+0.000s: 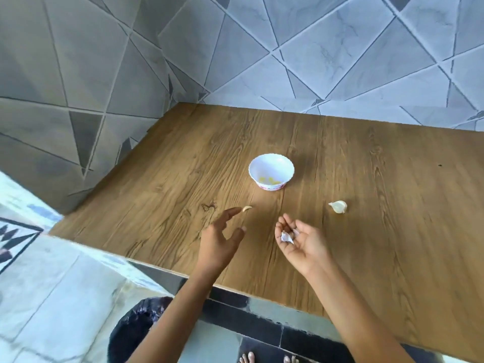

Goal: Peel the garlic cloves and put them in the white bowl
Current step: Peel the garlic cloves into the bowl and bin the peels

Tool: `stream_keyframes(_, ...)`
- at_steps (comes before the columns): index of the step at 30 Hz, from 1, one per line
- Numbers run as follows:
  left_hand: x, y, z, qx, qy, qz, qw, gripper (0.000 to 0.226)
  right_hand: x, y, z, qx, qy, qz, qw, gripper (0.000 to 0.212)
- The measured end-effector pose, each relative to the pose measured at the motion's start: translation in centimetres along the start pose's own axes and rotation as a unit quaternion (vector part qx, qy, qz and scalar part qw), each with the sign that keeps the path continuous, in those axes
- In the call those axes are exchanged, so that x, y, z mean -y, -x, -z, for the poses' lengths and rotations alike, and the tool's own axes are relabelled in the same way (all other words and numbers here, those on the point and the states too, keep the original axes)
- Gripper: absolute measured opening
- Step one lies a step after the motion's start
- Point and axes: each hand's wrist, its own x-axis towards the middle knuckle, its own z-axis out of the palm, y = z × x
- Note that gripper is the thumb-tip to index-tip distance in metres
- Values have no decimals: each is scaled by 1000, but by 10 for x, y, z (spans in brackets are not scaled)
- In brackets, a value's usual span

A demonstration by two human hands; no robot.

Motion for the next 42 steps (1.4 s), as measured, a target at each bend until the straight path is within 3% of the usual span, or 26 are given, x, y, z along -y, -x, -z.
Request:
stream_keyframes(8, 18, 36, 50, -139, -84, 75, 984, 39, -51, -14, -31, 39, 127, -117, 984, 34)
stream_keyframes(15, 47, 116, 96, -301, -105, 205, 926, 45, -136, -14, -55, 97, 264, -267, 922, 34)
stream_keyframes(21, 78, 177, 128, -354, -112, 290, 882, 42, -227, -8, -49, 121, 325, -351, 870, 30)
stream_keyframes(27, 141, 203, 172, -352, -77, 359, 861, 41, -333, -34, -43, 109, 380, -377, 837, 32)
stream_keyframes(34, 267, 209, 232, -308, -36, 421, 853, 37, -462, -106, -16, 65, 430, -347, 831, 32)
stream_keyframes(42, 507, 206, 193, -233, -15, 495, 837, 33, -606, -275, 90, -40, 552, -304, 775, 36)
